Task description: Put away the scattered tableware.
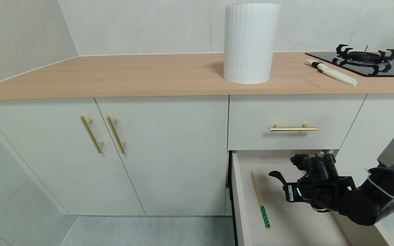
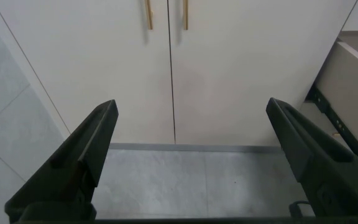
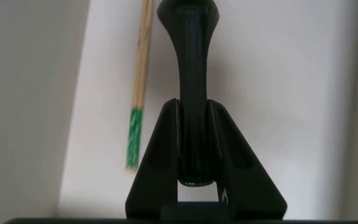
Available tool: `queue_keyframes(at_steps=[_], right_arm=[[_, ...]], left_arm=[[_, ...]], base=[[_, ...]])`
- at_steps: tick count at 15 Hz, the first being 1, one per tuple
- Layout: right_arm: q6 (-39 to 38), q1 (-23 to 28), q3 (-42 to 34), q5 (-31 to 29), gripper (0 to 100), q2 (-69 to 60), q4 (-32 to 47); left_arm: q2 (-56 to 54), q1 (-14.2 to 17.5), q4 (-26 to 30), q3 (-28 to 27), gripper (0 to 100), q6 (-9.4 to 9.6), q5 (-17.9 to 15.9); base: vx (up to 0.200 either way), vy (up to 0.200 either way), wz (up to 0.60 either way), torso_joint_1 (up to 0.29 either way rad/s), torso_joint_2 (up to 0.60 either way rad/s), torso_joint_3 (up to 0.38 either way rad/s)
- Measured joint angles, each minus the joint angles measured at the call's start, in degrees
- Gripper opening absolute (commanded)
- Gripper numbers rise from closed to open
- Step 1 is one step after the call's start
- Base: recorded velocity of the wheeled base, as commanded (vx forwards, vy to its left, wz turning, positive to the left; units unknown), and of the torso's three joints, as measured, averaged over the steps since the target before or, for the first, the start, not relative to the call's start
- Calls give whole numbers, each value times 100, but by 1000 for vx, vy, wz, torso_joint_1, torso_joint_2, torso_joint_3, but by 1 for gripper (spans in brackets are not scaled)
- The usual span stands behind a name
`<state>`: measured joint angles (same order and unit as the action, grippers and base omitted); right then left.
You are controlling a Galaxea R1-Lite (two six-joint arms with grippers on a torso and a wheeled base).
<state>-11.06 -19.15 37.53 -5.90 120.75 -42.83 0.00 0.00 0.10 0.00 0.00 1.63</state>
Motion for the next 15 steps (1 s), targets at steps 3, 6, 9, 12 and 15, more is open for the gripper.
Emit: queue_keyframes(at_steps=[3, 6, 9, 12, 15], right_arm=[[13, -5, 122, -22, 0, 579, -201], [11, -2, 260, -90, 0, 940, -217], [11, 0, 332, -116, 0, 1087, -215], [9, 2, 347, -116, 0, 1145, -215], [0, 2, 352, -116, 0, 1150, -215]], left_arm=[[0, 0, 0, 0, 100, 0, 0], [0, 0, 0, 0, 100, 0, 2], [0, 0, 0, 0, 100, 0, 2], [0, 0, 0, 0, 100, 0, 0], [0, 0, 0, 0, 100, 0, 0]], base=[[0, 0, 0, 0, 0, 0], [0, 0, 0, 0, 0, 0], [0, 0, 0, 0, 0, 0], [0, 0, 0, 0, 0, 0], [0, 0, 0, 0, 0, 0]])
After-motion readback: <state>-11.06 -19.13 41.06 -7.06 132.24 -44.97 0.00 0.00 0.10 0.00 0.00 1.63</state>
